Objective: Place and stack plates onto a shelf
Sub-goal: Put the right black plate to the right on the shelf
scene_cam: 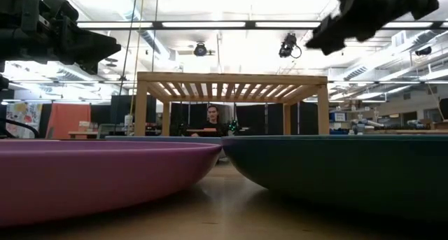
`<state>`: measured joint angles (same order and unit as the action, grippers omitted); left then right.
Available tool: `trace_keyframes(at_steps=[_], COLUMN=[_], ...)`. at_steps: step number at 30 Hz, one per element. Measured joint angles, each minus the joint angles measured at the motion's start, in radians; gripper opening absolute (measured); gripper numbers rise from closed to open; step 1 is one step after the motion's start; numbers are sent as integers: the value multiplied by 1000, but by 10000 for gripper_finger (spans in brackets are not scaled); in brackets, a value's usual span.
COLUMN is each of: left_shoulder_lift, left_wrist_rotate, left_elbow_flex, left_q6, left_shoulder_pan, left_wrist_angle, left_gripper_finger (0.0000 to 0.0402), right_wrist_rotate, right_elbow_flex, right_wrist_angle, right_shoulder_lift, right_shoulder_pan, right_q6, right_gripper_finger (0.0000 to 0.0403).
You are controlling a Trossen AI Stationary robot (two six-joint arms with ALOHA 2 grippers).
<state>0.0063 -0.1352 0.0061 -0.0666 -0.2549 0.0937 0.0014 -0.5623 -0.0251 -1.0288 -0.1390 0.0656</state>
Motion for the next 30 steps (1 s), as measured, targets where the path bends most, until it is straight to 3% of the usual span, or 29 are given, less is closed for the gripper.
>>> trace_keyframes(at_steps=[5, 14, 19, 30], left_shoulder_lift=[0, 0, 0, 0], left_wrist_rotate=[0, 0, 0, 0], left_elbow_flex=[0, 0, 0, 0], left_q6=[0, 1, 1, 1], left_shoulder_pan=[0, 0, 0, 0], left_wrist_angle=[0, 0, 0, -1], left_gripper_finger=[117, 117, 117, 117], right_wrist_rotate=[60, 75, 119, 112], right_elbow_flex=[0, 0, 0, 0], right_wrist_angle=[0, 1, 1, 2], right_shoulder_lift=[-116, -288, -359, -480], right_shoulder_pan=[4, 22, 38, 66], right_q6=[60, 69, 69, 69], right_gripper_finger=[144, 144, 144, 142])
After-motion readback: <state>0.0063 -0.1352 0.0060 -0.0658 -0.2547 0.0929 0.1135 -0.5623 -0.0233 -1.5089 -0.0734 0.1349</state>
